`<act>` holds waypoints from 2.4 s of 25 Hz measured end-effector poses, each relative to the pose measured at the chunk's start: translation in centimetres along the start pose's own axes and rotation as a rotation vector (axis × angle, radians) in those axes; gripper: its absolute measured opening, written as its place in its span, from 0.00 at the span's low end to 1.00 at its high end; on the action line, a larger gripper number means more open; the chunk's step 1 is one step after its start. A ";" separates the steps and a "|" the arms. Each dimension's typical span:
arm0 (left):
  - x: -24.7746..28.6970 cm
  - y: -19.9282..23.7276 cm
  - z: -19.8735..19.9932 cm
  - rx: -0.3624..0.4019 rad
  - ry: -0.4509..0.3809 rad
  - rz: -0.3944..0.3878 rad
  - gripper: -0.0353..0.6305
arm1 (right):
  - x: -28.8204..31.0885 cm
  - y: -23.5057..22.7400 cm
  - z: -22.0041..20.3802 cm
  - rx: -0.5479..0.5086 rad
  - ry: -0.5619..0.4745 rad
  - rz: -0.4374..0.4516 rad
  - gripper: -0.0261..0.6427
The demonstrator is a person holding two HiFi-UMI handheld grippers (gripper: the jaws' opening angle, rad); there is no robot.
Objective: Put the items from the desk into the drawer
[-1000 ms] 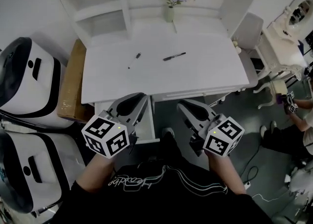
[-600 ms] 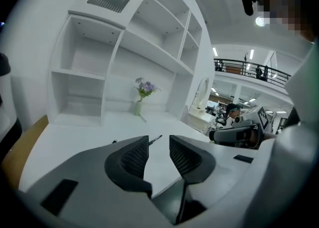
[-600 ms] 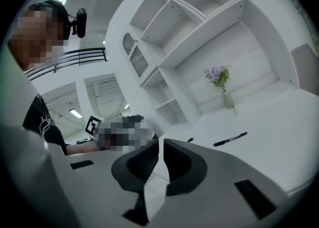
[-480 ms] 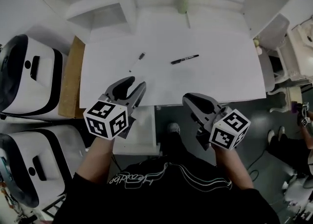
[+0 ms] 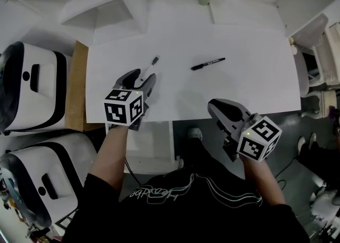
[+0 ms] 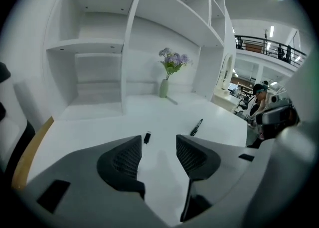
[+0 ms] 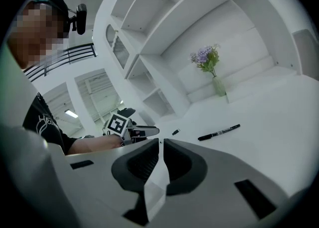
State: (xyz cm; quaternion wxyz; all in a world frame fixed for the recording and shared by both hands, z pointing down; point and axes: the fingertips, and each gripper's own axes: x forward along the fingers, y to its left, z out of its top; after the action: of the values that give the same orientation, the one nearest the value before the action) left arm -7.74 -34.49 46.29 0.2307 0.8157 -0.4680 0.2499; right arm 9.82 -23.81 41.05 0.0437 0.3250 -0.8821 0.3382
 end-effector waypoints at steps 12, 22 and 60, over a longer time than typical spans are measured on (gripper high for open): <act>6.5 3.3 -4.3 0.046 0.195 0.057 0.33 | -0.3 -2.6 -1.3 0.030 0.028 -0.036 0.13; 6.9 3.0 -5.0 0.072 0.274 0.074 0.14 | -0.9 -2.6 -1.3 0.069 -0.004 -0.065 0.13; -20.9 -7.2 -15.7 0.055 0.122 -0.160 0.13 | 1.8 14.4 -9.9 0.026 0.010 0.037 0.13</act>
State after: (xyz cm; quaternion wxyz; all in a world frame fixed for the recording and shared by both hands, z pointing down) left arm -13.54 -8.10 44.30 0.2554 0.8398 -0.3794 0.2925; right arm -1.67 -10.54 40.98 0.0377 0.3073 -0.8833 0.3521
